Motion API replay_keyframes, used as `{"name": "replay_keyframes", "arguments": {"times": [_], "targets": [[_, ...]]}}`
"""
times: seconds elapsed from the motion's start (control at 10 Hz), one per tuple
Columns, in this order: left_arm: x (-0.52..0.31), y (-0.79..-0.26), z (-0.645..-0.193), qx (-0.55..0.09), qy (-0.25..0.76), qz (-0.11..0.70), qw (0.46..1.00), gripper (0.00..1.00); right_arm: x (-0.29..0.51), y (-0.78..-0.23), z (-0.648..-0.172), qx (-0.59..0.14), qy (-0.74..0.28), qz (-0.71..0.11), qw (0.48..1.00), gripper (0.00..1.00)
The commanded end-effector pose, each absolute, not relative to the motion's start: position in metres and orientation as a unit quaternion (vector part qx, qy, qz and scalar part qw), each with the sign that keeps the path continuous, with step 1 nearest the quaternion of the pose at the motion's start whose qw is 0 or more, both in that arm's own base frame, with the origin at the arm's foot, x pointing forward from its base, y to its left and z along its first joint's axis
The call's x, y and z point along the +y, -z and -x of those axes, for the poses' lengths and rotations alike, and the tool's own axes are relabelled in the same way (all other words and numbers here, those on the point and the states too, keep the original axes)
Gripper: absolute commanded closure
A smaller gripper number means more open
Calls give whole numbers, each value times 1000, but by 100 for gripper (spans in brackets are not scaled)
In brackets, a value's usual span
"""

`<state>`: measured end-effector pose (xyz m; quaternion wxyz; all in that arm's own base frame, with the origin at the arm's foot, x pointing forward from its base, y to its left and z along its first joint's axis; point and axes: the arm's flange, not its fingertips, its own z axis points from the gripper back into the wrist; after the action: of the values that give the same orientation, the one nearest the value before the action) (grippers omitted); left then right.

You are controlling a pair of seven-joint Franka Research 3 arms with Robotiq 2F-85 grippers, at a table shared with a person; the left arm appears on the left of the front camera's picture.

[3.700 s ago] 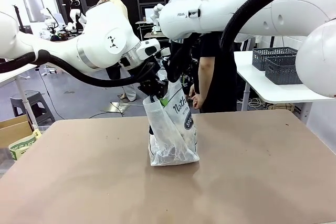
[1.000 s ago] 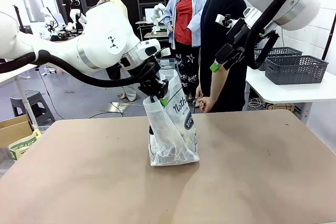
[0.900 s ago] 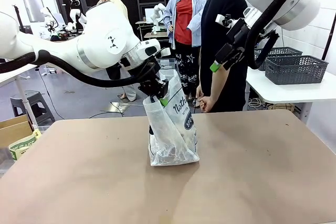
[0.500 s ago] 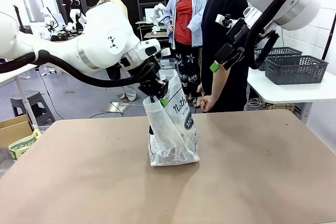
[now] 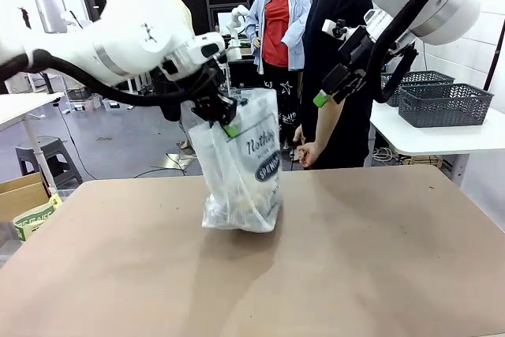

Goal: Transfer purchased items from the store into the shopping bag.
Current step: Move the Reusable shopping bag to the right side of the table.

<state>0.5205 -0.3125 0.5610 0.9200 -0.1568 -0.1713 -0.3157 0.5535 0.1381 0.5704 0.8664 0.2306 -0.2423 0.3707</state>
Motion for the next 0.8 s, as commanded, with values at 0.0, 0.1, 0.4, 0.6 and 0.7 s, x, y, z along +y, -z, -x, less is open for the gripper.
{"name": "replay_keyframes", "arguments": {"times": [0.0, 0.1, 0.4, 0.6, 0.7], "targets": [[-296, -593, -525, -190, 303, 148, 922, 100, 140, -561, -542, -289, -396, -270, 829, 0], [-283, -604, -525, -201, 286, 148, 925, 100, 141, -560, -540, -304, -411, -274, 815, 0], [-236, -623, -523, -200, 265, 140, 933, 100, 145, -549, -533, -308, -457, -263, 792, 0], [-192, -633, -519, -202, 266, 109, 936, 100, 150, -560, -541, -293, -447, -260, 804, 0], [-169, -638, -515, -216, 256, 105, 936, 100, 150, -560, -541, -293, -447, -260, 804, 0]]}}
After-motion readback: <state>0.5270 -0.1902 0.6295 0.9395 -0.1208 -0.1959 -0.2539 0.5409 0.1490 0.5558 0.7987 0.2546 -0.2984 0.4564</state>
